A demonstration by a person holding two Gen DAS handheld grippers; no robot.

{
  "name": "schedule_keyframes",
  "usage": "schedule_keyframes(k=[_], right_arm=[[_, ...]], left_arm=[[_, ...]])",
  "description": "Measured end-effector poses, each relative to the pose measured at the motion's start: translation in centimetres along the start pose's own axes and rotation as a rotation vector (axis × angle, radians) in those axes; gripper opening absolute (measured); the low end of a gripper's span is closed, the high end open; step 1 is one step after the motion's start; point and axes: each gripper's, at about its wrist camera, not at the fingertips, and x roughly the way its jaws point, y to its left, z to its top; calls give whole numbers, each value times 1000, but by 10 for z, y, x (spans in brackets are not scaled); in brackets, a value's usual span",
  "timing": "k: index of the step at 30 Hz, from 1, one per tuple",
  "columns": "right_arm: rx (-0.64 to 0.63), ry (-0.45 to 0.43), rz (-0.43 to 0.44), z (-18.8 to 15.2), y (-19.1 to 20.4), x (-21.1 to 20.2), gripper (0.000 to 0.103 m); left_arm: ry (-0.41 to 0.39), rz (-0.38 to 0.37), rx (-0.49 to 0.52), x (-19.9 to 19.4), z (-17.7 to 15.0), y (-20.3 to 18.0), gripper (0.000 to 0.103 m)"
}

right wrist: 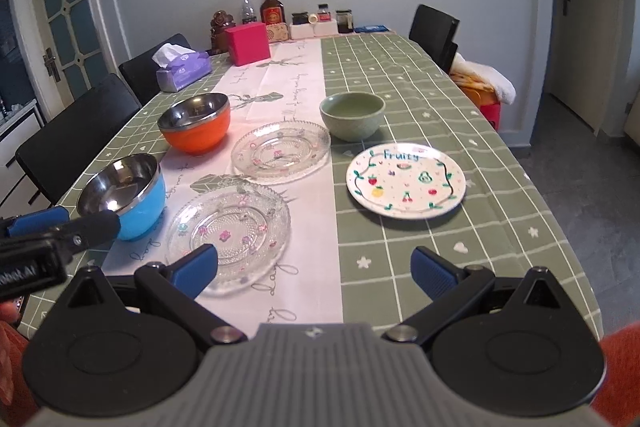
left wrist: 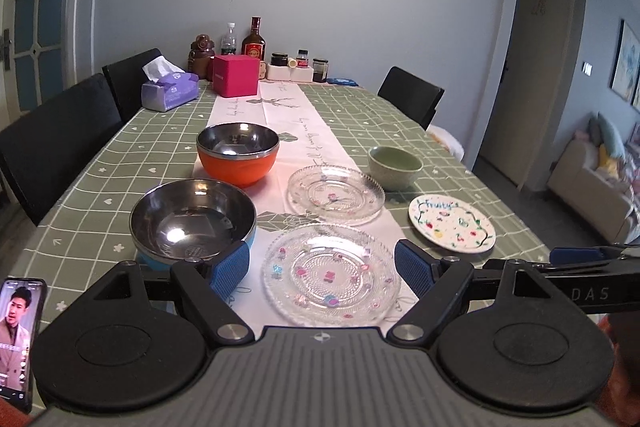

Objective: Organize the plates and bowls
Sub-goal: 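Move both grippers across the table toward the white 'Fruity' plate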

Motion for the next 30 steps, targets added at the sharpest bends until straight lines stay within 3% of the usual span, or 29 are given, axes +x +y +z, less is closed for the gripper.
schedule_keyframes(k=[5,7,8,11,13,14,16,21,30], right_arm=[[1,-124,149,-1,-10,8,100],[8,-93,170,4,-9,19,100],[8,-70,170,7,-8,26,99],[7,-35,166,9,-4,46,74],[12,3,156,9,-4,61,69],[24,22,157,9,-4,68,62],[68,56,174,7,-8,80,50],[185,126,196,1,-20,109,36],[296,166,225,0,-27,141,32]], left_arm=[[24,-48,-33,13,-1,6,89],[43,-81,-72,22,-4,11,87],[59,-85,-104,28,-6,14,81],[107,-56,-163,44,-11,21,62],[123,-28,-183,53,-15,24,53],[136,-19,-194,58,-16,27,42],[150,6,-228,67,-20,32,32],[161,65,-319,80,-27,49,31],[167,52,-410,102,-35,59,31]])
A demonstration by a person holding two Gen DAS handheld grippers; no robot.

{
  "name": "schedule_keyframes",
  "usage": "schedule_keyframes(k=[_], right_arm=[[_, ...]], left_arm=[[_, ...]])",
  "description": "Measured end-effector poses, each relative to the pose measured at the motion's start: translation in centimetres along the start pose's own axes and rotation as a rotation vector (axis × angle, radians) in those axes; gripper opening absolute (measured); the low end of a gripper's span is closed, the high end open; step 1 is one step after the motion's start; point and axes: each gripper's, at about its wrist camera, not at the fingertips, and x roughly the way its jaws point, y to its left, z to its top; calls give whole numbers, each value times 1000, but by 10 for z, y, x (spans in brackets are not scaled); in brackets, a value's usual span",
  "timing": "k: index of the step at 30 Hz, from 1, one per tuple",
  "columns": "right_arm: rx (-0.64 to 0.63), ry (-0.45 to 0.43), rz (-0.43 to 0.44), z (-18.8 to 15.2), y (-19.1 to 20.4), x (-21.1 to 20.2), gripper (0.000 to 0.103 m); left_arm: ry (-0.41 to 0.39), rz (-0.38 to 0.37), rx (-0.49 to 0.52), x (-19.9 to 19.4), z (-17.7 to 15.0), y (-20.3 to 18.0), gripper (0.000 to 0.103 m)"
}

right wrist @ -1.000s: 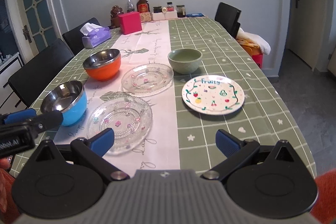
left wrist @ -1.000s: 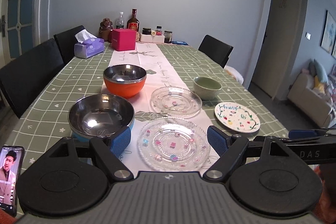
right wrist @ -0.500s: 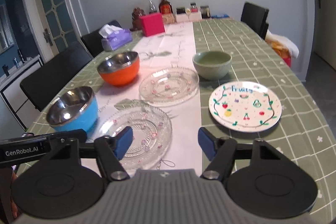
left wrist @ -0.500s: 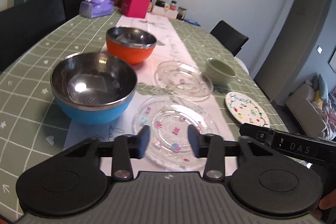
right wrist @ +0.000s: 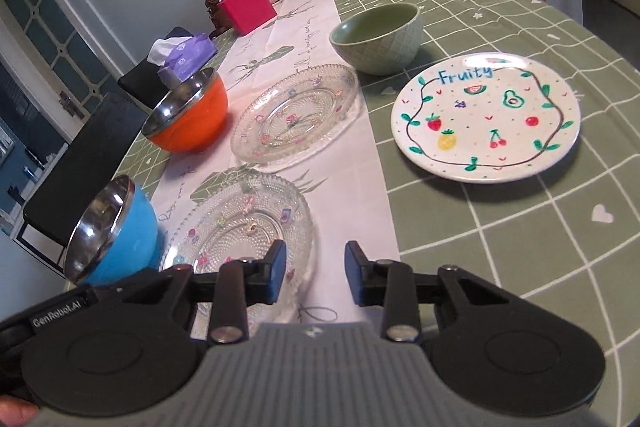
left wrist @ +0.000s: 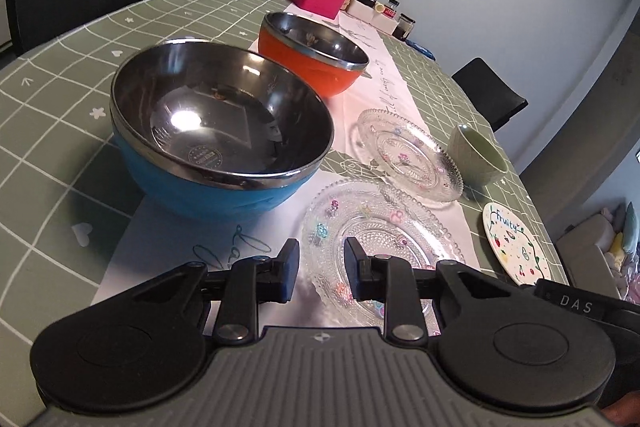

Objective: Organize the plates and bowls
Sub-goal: 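Move both grippers across the table toward the white 'Fruity' plate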

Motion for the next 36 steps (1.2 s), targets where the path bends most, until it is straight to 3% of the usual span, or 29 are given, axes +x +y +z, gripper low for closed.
schedule_keyframes(k=[7,11,13,24,36], right_arm=[[15,11,12,1,-1,11,20],[9,6,18,0,-1,13,12],[16,5,36,0,-3,14,7],[6,0,36,-1,-3,9,7],[-33,0,-19,-5,-11,-35,7]], left_arm=[[5,-10,-21,11,-1,3,31],[2,-1,-13,13,-2,1,16],[2,5,-8,13,-2,1,13],[-9,10,20,9,-3,-5,13],[-10,-79,58,-16,-13,-30,13]])
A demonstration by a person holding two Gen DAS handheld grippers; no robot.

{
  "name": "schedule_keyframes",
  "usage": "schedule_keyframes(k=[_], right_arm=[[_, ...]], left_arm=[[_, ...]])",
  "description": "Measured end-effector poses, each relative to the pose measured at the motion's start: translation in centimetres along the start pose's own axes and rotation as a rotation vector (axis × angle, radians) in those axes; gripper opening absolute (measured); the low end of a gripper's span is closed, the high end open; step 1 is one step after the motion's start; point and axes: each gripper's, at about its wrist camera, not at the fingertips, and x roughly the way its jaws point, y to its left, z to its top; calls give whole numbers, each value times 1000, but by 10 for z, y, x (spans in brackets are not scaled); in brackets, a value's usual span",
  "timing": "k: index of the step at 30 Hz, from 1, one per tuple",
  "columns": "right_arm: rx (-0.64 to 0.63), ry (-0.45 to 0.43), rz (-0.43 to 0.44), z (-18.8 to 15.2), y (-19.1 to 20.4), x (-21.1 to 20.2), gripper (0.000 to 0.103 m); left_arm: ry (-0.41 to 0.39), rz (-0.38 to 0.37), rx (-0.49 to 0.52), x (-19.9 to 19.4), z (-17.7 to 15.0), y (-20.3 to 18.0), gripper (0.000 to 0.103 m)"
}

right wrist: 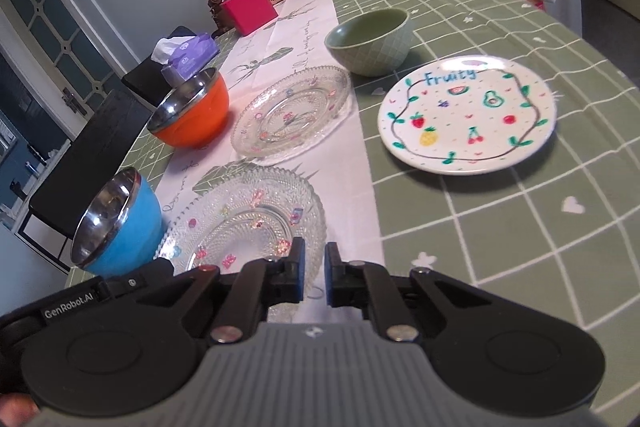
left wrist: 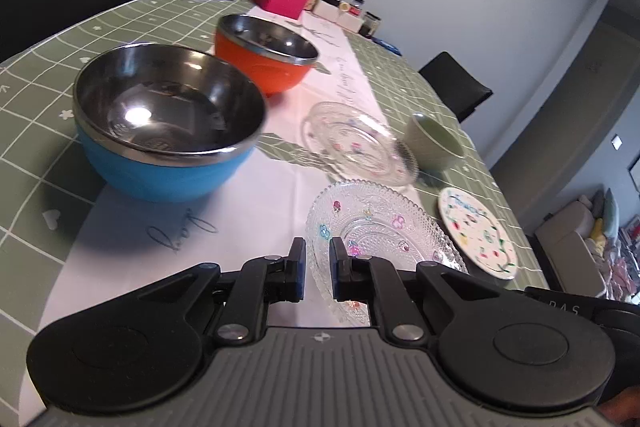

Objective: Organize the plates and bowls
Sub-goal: 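Move both grippers across the table toward the white 'Fruity' plate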

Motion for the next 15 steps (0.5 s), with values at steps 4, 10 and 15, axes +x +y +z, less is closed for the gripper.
schedule_keyframes(k=[4,10,15], right_arm=[[-14,-11,-28,-3,-10,-23,7],[-24,11,-104,-11,-29,-49,7],[-20,9,-175,-13,-44,-59,6]], left_arm=[[12,-49,6,-7,-6,-14,13],[46,-121,33,-10,-23,-39,13],[86,-136,61,0,-38,-54,13]])
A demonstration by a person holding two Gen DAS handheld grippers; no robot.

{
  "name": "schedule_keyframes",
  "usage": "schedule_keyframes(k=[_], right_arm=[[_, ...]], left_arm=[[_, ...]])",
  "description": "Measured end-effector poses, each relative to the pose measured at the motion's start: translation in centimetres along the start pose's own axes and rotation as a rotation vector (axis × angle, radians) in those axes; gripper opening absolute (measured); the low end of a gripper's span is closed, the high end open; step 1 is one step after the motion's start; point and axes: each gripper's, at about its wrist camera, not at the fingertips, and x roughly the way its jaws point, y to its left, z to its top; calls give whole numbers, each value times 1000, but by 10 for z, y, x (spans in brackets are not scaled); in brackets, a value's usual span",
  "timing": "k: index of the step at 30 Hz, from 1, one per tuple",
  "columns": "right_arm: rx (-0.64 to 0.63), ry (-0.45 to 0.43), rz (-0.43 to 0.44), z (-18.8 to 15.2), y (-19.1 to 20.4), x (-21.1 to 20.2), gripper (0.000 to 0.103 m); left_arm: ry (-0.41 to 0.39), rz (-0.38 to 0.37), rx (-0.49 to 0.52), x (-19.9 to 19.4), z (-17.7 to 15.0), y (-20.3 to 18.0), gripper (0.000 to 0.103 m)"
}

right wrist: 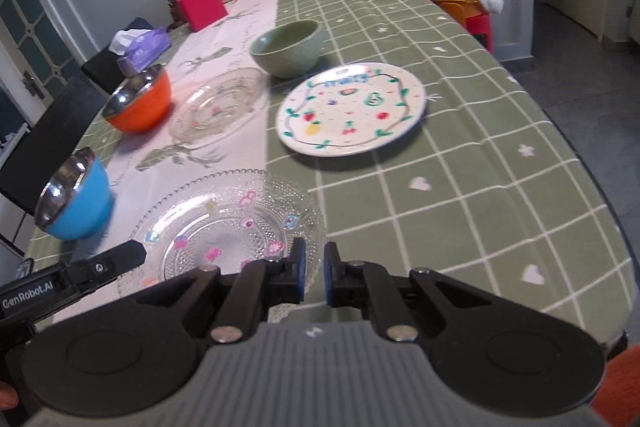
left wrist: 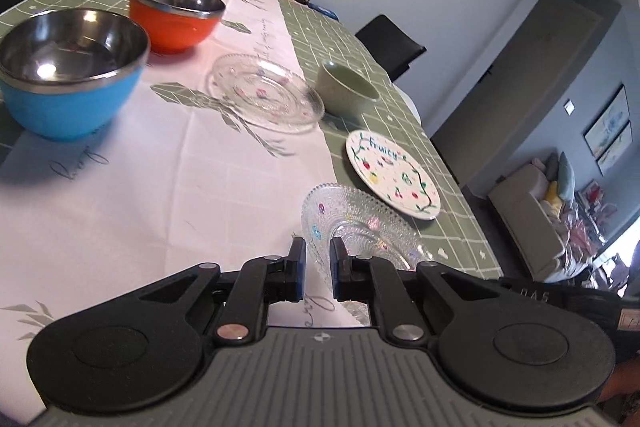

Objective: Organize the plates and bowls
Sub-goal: 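Move both grippers across the table toward the white 'Fruity' plate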

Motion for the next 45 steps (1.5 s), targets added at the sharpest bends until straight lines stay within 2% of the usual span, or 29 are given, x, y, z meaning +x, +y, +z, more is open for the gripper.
schedule_keyframes(k=[6,14,18,27,34,36,37,39,40,41,42,45], right_arm=[[0,7,-36,-4,-9,4,5],[10,-38,-91,-4,-13,1,4],[9,-43,-118,-4,-14,3,4],[49,-39,-78,3,-14,16,4],[59,-45,-74,8,-11,22,4],[71,-46,-62,8,-12,21,8],[77,-48,-56,8,-13,20,9],[72,-63,-59,8,-12,18,14],[68,-73,-60,8,-11,16,20],[65,-82,-59,8,-11,14,34],[63,-89,-63,8,-10,13,37],[61,-108,-60,7,-10,8,38]], left_arm=[[28,-10,7,9,-8,-2,13],[63,-41,34,21,-17,-4,14],[52,-45,59,25,-19,-7,14],[44,-2,55,31,-12,-2,14],[47,-11,47,33,-9,2,14],[44,-14,49,33,-8,2,16],[39,-15,49,32,-8,2,17],[19,-22,47,28,-8,3,28],[1,-17,48,25,-8,3,39],[-23,-4,53,22,-7,2,47],[-46,9,60,19,-5,1,49],[-96,43,80,11,3,-3,51]])
